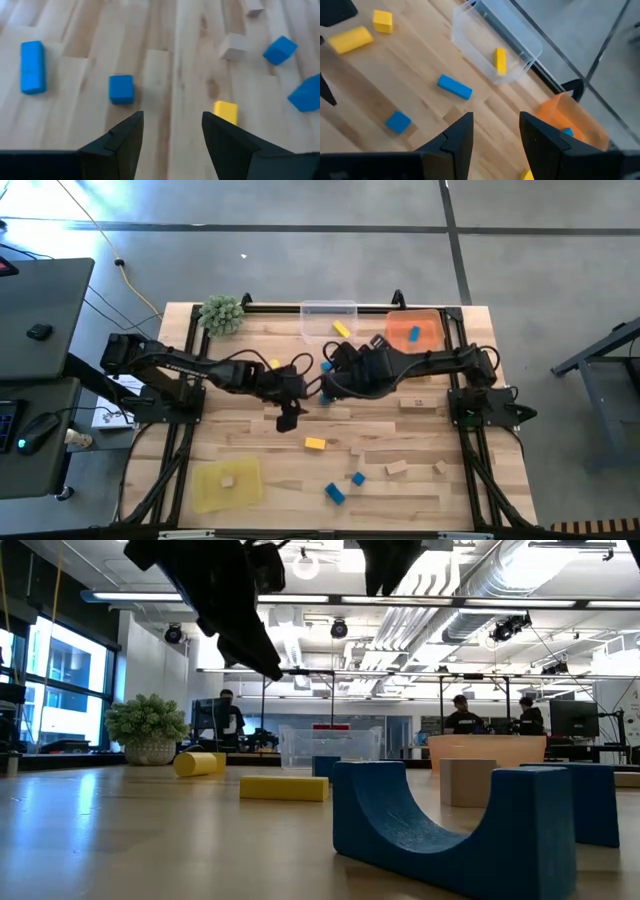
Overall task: Sort & place blocks by color
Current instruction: Put the yellow block into the transparent bin
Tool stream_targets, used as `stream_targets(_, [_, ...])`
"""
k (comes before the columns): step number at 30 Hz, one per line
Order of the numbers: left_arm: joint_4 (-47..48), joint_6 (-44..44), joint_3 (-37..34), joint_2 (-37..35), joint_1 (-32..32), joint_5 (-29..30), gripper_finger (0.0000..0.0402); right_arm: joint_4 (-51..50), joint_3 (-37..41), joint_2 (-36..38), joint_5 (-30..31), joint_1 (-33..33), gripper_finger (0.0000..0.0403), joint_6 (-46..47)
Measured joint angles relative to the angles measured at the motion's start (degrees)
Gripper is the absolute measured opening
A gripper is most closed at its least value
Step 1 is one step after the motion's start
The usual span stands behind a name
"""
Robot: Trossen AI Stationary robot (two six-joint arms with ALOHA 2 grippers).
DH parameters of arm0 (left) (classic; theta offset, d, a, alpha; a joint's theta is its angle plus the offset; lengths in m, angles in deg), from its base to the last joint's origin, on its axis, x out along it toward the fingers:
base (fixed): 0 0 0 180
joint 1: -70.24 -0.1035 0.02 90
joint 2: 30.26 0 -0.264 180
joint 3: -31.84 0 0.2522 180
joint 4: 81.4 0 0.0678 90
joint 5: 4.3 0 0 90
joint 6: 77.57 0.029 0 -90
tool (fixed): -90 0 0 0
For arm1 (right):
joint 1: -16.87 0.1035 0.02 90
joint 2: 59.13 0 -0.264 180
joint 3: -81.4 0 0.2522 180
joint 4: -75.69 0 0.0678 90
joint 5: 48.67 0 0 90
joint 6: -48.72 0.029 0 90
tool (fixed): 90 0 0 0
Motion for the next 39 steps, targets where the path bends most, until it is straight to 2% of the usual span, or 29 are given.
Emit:
stream_targets(10, [-0.43, -4.13, 0.00, 0.53, 4.89, 0.13, 0.0193, 0.00, 0.00, 0.00, 1.47, 3.76, 0.0149, 4.03])
stream_targets(14, [-0.58, -4.23, -0.03, 1.14, 6.60, 0.14, 0.0193, -0.02, -0.02, 0.00, 3.56, 4.71, 0.0149, 3.98])
stream_targets(20, [-0.75, -8.42, 0.00, 1.11, 8.39, 2.22, 0.0193, -0.06, 1.44, 0.04, 3.57, 4.80, 0.0149, 2.39])
stream_targets(29, [-2.65, -9.78, 0.00, 1.40, 10.86, 1.76, 0.0193, 0.00, 10.20, 0.85, -0.79, 5.35, 0.0149, 0.32])
stream_targets(39, [-6.63, -11.15, -0.01, 9.28, 11.44, 1.57, 0.0193, -0.04, 15.36, 0.87, -6.24, 7.97, 0.0149, -0.48])
